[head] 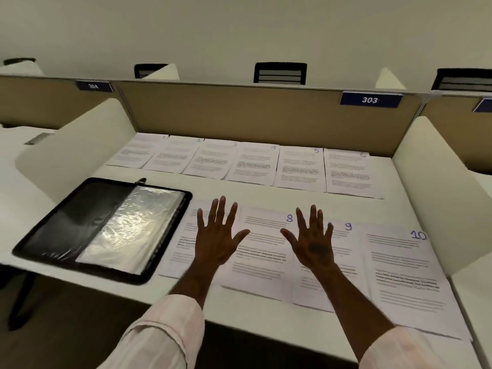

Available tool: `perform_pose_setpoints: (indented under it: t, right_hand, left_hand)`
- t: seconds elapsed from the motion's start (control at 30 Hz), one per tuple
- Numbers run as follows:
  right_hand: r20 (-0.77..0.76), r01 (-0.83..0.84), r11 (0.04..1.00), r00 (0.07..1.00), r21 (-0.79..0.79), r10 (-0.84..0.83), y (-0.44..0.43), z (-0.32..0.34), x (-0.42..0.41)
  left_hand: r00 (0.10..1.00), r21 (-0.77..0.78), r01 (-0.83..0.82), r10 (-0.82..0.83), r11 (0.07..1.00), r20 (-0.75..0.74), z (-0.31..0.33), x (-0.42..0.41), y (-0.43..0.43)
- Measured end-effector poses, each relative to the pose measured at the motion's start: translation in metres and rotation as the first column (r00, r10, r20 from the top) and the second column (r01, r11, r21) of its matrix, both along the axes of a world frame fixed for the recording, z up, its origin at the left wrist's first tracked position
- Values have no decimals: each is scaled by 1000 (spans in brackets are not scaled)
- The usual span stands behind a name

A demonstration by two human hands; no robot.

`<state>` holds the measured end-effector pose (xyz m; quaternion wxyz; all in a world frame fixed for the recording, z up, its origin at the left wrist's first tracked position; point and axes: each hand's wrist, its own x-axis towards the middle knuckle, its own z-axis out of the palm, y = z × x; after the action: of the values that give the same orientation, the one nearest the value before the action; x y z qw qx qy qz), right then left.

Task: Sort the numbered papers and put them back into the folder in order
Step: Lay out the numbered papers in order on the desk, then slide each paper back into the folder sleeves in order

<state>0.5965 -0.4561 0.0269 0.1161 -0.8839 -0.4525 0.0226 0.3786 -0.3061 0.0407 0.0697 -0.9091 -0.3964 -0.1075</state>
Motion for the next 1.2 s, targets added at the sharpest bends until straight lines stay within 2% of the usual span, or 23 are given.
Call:
perform_pose_setpoints:
  t: [0.23, 0.47, 0.67, 0.83, 1.2]
  right_hand:
    - [-16, -13, 999, 1000, 46, 14, 85, 12, -115]
    - [-13, -118, 990, 993, 72, 119, 176, 28, -197]
    - [3, -200, 977, 980, 69, 200, 261, 22, -235]
    - [59, -225, 973, 973, 47, 222, 347, 7, -254]
    - [83, -251, 967, 965, 45, 247, 499, 6, -309]
  left_hand:
    - [998, 74, -64, 62, 995, 27, 36, -132, 85]
    - [988, 93, -148, 143, 985, 58, 56, -225, 153]
    - [980, 65, -191, 186, 979, 74, 48, -267, 214]
    - [971, 25, -239, 238, 971, 20, 34, -292, 290]
    - [977, 56, -210, 211, 976, -12, 23, -334, 440]
